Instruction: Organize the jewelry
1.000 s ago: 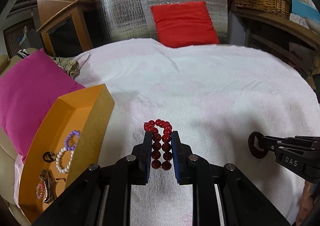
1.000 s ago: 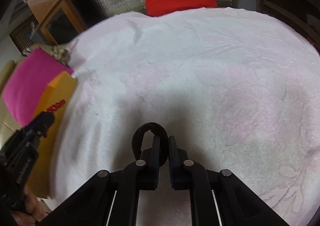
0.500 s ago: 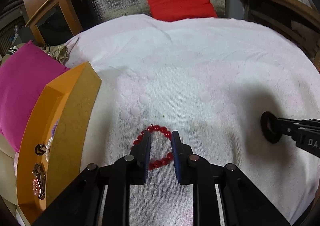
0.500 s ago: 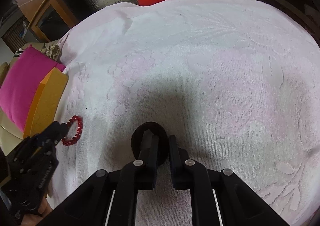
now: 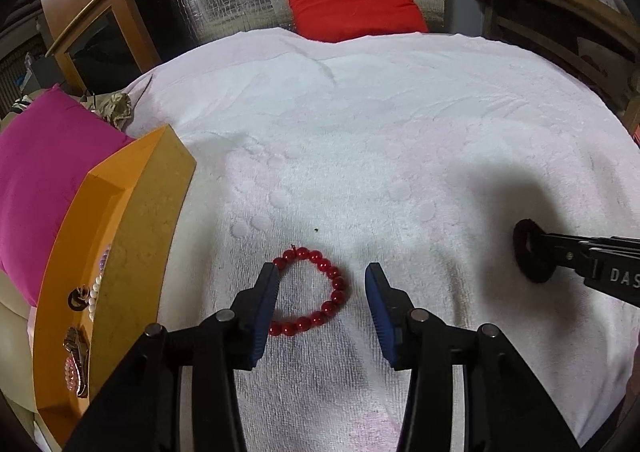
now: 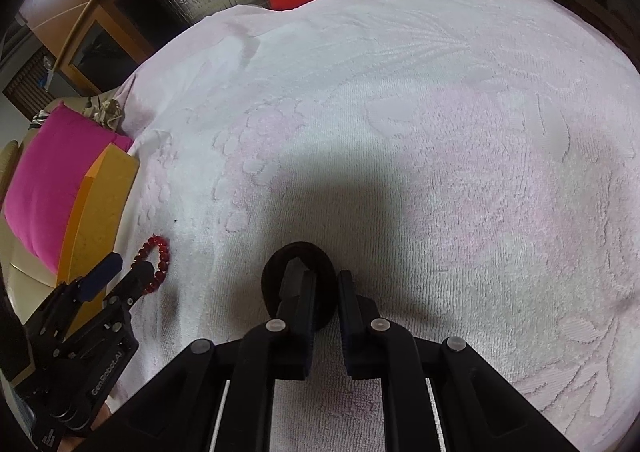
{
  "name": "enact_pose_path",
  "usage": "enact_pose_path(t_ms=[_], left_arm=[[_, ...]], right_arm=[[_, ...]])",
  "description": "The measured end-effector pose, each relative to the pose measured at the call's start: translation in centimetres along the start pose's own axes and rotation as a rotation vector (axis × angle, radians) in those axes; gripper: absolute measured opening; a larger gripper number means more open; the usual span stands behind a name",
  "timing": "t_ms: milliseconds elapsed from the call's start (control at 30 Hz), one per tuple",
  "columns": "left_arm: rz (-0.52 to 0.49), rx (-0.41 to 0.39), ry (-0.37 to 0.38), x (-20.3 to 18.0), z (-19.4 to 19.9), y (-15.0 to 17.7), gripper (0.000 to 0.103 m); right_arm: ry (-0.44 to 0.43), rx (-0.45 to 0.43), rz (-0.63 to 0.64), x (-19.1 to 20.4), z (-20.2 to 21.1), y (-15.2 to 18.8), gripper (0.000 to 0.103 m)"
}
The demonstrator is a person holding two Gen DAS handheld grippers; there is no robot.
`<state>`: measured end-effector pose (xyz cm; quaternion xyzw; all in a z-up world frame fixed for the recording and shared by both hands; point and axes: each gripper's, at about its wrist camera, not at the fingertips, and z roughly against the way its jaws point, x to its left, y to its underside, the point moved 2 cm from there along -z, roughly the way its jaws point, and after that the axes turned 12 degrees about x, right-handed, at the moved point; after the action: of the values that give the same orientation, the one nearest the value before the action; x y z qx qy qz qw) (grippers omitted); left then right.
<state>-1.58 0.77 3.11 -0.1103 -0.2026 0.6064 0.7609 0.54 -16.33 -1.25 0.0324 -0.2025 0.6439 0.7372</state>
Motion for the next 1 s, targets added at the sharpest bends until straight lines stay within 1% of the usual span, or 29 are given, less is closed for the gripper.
enact_pose_path(t_ms=[367,533,567,600,667,733,833,933,1000], left_arm=[[-0.002,-0.018,0.019,-0.2,0.8,0.0,0.046],[-0.011,-0.001,0.016,-0.2,0.4,0.1,0.047],[-0.016,0.01,0.014,-0.2,0.1,0.1,0.052],[-0.019,0.02,0.015,0.0,-0.1,0.1,0.064],[-0.01,0.042,0.042,0.9,-0.5,0.3,0.075],[0.029,0.055,0.067,2.3,-0.8,0.5,0.075],[0.063,0.057,0.069,4.1,-1.1,0.8,0.078],[0.031,0.064,0.069,4.2,-1.2,1.4,0.08],[-0.016,0.061,0.11,4.0,-1.0,1.9,0.08]], right_arm=[[0.002,0.0,-0.002,0.0,0.0,0.0,0.014],[-0.002,0.0,-0.003,-0.1,0.0,0.0,0.014],[-0.003,0.0,-0.003,-0.1,0.0,-0.1,0.014],[-0.004,0.0,-0.003,-0.2,-0.1,-0.1,0.014],[-0.008,-0.001,-0.006,-0.2,-0.1,-0.1,0.014],[-0.011,-0.001,-0.007,-0.3,-0.1,-0.1,0.014],[-0.012,0.001,-0.008,-0.4,-0.1,-0.1,0.014],[-0.015,0.0,-0.007,-0.4,0.0,0.0,0.014],[-0.02,-0.001,-0.007,-0.5,0.0,0.0,0.014]])
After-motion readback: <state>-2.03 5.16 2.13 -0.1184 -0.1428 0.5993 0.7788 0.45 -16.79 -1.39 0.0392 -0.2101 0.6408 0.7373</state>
